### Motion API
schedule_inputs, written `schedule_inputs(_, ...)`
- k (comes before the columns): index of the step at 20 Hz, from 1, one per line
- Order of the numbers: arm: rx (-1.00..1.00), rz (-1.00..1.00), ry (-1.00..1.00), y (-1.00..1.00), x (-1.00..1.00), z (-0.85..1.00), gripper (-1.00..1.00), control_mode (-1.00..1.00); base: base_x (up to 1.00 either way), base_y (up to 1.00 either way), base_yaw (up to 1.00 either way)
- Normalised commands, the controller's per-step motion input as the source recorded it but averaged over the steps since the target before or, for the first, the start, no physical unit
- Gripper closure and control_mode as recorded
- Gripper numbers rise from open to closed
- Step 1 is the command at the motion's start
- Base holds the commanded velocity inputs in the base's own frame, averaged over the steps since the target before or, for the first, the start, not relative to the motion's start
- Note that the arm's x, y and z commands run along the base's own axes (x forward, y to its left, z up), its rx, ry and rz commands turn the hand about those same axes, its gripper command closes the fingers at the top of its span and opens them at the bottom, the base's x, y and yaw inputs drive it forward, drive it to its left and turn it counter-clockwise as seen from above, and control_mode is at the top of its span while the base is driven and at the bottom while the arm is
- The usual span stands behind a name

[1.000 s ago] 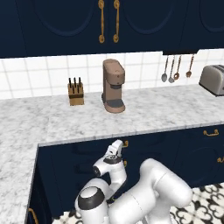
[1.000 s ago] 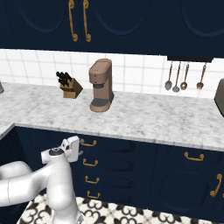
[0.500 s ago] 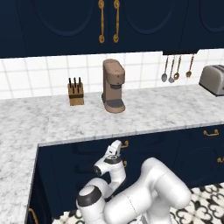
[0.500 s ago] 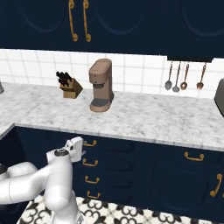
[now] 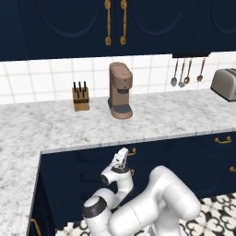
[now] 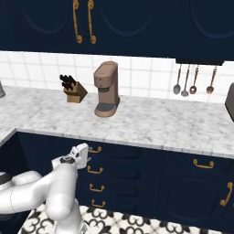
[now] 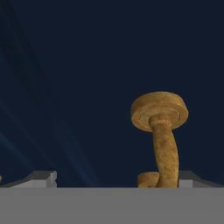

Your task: Take a straw from the drawer in front and place it inside the glass cup on the dining counter.

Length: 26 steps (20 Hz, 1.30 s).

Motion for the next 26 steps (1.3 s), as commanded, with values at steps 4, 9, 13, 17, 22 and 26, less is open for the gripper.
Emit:
schedule_inputs(4, 0.0, 0.03, 0.0, 0.0, 0.47, -0.23, -1.0, -1.0, 0.0, 0.0, 0.0)
schedule_inputs(9, -0.05, 0.02, 0.04, 0.0, 0.48, -0.4, 1.0, -1.0, 0.0, 0.0, 0.0)
schedule_inputs(13, -0.03, 0.03, 0.0, 0.0, 0.31, -0.36, 1.0, -1.0, 0.0, 0.0, 0.0)
schedule_inputs(17, -0.04, 0.02, 0.0, 0.0, 0.22, -0.26, 1.0, -1.0, 0.0, 0.0, 0.0)
schedule_inputs(22, -0.04, 0.02, -0.09, 0.0, 0.01, -0.02, 1.0, -1.0, 0.0, 0.0, 0.0)
schedule_inputs(26, -0.03, 0.03, -0.19, 0.08, -0.02, 0.0, 1.0, -1.0, 0.0, 0.0, 0.0)
